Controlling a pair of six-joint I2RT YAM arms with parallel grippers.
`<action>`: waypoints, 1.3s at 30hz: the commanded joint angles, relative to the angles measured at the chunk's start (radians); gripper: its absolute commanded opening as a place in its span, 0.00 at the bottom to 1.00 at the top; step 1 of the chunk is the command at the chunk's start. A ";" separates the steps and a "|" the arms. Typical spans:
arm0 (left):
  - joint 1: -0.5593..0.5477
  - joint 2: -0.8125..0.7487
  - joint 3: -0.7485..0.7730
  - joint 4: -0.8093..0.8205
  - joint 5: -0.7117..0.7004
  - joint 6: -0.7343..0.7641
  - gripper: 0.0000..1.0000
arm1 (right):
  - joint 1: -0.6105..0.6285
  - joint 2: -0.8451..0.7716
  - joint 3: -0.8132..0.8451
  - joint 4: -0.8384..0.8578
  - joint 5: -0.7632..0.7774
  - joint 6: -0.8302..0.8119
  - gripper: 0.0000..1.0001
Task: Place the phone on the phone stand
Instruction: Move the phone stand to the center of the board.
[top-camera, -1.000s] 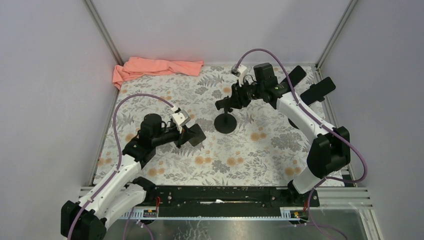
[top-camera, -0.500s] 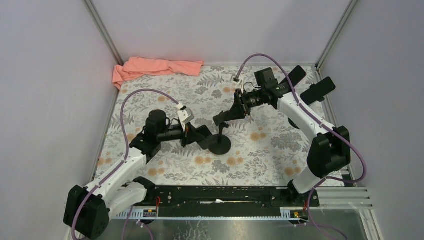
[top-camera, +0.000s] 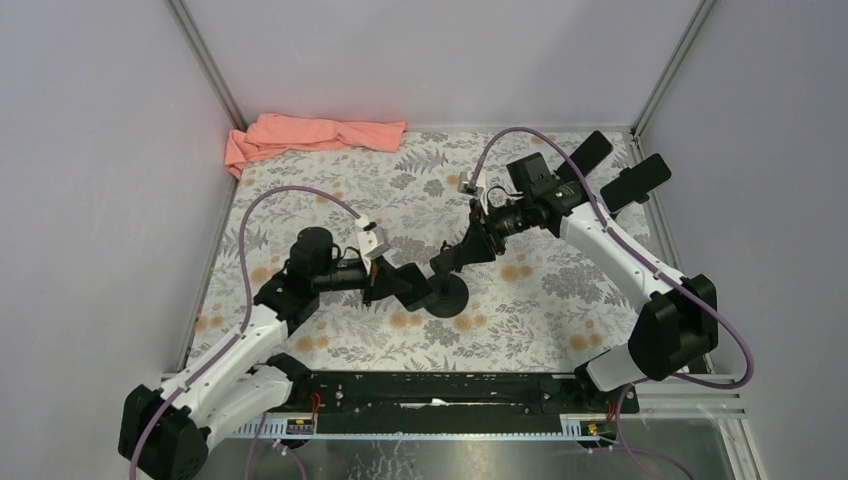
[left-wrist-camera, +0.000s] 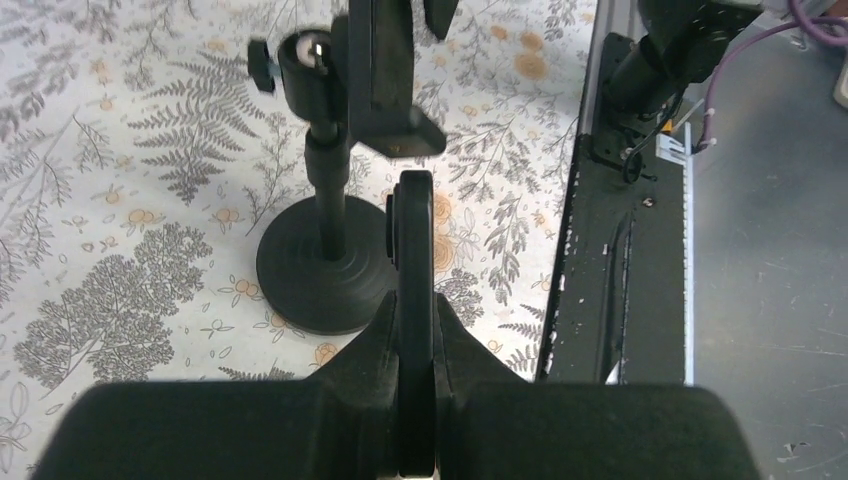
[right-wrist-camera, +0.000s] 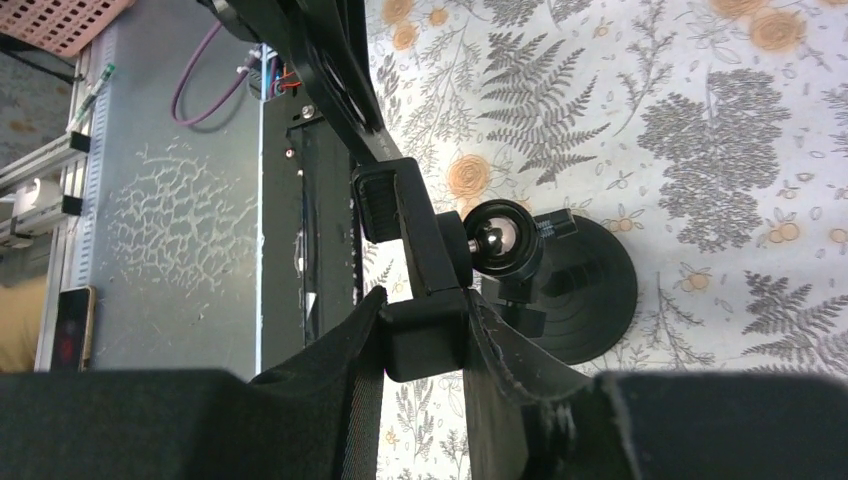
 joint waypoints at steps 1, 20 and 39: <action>-0.001 -0.098 0.088 -0.077 0.069 0.017 0.00 | 0.023 -0.028 -0.055 -0.018 -0.068 0.007 0.01; -0.002 0.062 0.387 0.102 0.263 -0.289 0.00 | 0.002 -0.196 0.018 -0.105 0.126 -0.054 0.88; -0.031 0.420 0.568 -0.094 0.531 0.045 0.00 | -0.177 -0.370 -0.175 -0.006 0.071 -0.031 1.00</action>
